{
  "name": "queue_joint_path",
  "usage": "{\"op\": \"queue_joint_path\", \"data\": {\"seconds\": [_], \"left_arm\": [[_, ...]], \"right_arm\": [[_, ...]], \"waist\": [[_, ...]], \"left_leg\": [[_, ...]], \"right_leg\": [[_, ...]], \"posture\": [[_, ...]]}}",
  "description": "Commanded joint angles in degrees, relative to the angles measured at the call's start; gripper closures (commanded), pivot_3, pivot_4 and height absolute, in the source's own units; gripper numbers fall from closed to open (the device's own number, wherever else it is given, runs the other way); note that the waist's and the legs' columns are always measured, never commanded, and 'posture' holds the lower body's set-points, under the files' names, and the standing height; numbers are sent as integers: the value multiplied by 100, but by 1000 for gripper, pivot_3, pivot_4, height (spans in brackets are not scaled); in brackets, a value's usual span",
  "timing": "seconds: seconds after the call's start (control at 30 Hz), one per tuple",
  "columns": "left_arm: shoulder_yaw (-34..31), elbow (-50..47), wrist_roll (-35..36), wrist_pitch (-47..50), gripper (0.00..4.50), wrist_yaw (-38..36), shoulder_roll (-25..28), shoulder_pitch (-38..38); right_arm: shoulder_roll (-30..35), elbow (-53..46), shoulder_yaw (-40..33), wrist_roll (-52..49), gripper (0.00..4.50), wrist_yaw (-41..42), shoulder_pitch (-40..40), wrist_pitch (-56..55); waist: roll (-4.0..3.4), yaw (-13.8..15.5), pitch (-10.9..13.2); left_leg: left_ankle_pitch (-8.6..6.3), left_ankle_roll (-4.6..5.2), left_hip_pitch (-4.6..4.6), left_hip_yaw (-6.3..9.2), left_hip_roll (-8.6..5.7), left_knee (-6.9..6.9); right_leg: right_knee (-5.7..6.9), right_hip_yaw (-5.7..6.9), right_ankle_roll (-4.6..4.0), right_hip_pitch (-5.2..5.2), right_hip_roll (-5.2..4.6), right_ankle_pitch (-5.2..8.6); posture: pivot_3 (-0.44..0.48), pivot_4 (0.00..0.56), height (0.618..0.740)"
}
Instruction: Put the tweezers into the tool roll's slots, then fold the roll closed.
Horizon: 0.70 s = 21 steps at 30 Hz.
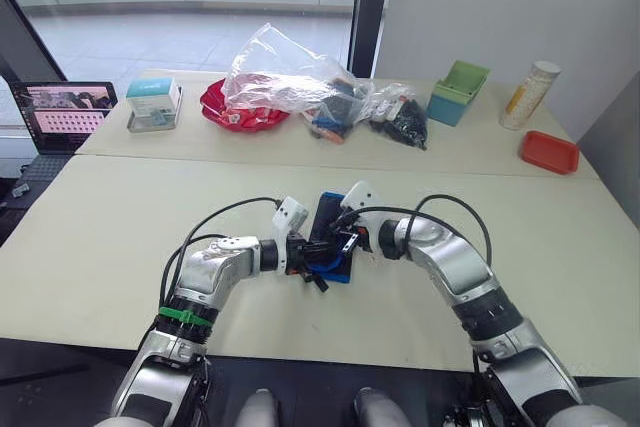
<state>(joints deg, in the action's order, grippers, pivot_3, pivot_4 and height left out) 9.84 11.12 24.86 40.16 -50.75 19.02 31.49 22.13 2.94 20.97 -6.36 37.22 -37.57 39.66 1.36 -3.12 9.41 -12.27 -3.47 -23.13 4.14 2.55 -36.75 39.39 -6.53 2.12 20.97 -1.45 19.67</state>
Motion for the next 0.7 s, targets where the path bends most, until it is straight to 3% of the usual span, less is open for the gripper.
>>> {"op": "queue_joint_path", "data": {"seconds": [0.03,0.3,0.5,0.6,0.7], "left_arm": [[-130,-148,69,168,4220,-74,142,-144],[-582,-712,808,349,1693,-1044,730,106],[-757,-778,1116,304,1693,-1557,845,134],[-385,-638,616,-448,2531,-1738,774,-12],[-35,142,-28,-1550,3437,-1784,486,-62]], "right_arm": [[310,601,365,368,4500,163,327,356],[165,757,257,324,4500,181,347,260],[34,782,194,342,4500,158,368,206],[-9,738,154,327,4500,166,412,163],[-24,739,121,345,4500,165,439,86]], "waist": [[1,9,-5],[0,48,-6],[-1,33,-6],[-1,26,-6],[-5,42,-9]], "left_leg": [[0,0,0,0,0,0],[-1,0,40,17,1,0],[-1,0,42,20,7,0],[-1,0,42,20,9,1],[-1,0,49,20,7,1]], "right_leg": [[-1,1,0,-1,0,0],[-34,23,2,-68,-1,2],[-41,35,3,-72,1,2],[-41,37,3,-71,1,2],[-42,36,2,-78,-1,2]], "posture": [[0,150,723],[0,150,723],[0,150,723],[0,150,723],[0,150,723]]}}
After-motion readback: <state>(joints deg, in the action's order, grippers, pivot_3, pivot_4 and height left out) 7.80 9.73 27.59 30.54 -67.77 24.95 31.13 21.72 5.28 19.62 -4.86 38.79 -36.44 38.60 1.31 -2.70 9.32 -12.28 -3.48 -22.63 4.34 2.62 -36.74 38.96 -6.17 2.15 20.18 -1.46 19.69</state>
